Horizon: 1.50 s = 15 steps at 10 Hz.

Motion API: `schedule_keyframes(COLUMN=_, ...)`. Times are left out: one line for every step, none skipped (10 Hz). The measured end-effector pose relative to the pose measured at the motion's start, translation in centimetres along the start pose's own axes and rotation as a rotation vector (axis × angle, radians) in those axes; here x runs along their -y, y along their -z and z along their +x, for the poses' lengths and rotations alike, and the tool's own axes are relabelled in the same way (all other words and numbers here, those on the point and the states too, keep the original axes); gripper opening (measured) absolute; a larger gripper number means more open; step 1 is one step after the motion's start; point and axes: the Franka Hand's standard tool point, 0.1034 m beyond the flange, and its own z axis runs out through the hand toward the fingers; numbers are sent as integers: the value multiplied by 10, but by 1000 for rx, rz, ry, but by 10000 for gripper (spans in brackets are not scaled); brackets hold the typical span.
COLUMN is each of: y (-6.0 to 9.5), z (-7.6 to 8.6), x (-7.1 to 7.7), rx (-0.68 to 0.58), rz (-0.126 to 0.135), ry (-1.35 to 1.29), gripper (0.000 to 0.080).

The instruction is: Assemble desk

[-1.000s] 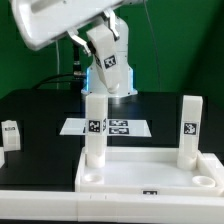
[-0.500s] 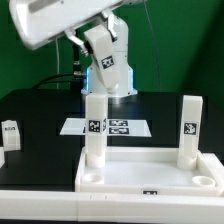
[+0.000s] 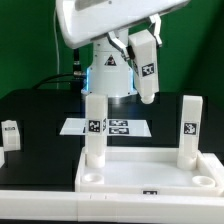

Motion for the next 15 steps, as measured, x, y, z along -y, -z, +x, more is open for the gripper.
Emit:
schedule_keyframes(y=0, z=0, x=0, rx=0, rz=0, ry=0, gripper=290)
schedule_keyframes(y=0, z=0, x=-1, rx=0, rz=-1, ry=-1, gripper=290)
schedule_keyframes(y=0, z=3, x=-2, rx=-11, rz=-20, ry=2, gripper=290)
schedule_keyframes(y=2, z=16, x=-3, rx=-61, rz=-97, ry=39, gripper=290)
schedule_keyframes(y=-2, z=26, x=-2, rx=-88, rz=-140, ry=79, gripper=290)
schedule_keyframes(y=-8, z=33, x=-4, rx=-87, rz=-148, ry=86, gripper=290)
schedule_keyframes(y=-10, z=42, x=-6, rx=-83, rz=-158, ry=102, gripper=290)
schedule_keyframes(y=-8, z=47, x=-6, rx=-63, rz=-159, ry=102, gripper=290)
schedule_keyframes(y=-8, z=45, x=-8, rx=-65, rz=-166, ry=98, gripper=290)
schedule_keyframes(y=-9, z=44, x=-9, rx=-62, rz=-167, ry=99, gripper=290)
schedule_keyframes(y=-9, z=45, x=-10, rx=-78, rz=-189, ry=98, gripper=290)
schedule_keyframes(y=-15, z=43, x=-3, rx=-114, rz=-235, ry=53, gripper=290)
schedule_keyframes(y=-25, z=47, x=14, rx=-120, rz=-229, ry=13, gripper=290)
schedule_keyframes(y=-33, z=55, x=21, rx=-125, rz=-222, ry=-29, gripper=290)
schedule_keyframes(y=-41, z=63, x=26, rx=-128, rz=-220, ry=-53, gripper=290)
